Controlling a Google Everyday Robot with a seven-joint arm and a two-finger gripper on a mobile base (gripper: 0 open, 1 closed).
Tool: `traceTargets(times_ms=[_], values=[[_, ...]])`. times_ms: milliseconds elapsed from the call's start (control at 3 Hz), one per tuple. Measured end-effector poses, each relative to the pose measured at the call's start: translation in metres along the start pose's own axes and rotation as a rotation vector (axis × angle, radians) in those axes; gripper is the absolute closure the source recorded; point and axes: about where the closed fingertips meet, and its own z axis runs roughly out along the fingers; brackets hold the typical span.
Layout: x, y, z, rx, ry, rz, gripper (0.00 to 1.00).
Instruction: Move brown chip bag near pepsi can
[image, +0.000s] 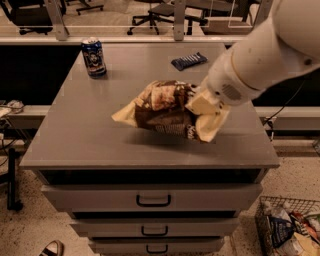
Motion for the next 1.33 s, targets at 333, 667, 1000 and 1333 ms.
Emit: traceTargets(times_ms=[333, 667, 1000, 1333], values=[[-0.057, -0.035, 0.035, 0.071, -0.090, 0.028, 1.00], [-0.097, -0.067, 0.067, 0.124, -0.137, 0.041, 1.00], [-0.124, -0.104, 0.115, 0.158, -0.138, 0.053, 1.00], [-0.129, -0.121, 0.139, 0.172, -0.125, 0.060, 1.00]])
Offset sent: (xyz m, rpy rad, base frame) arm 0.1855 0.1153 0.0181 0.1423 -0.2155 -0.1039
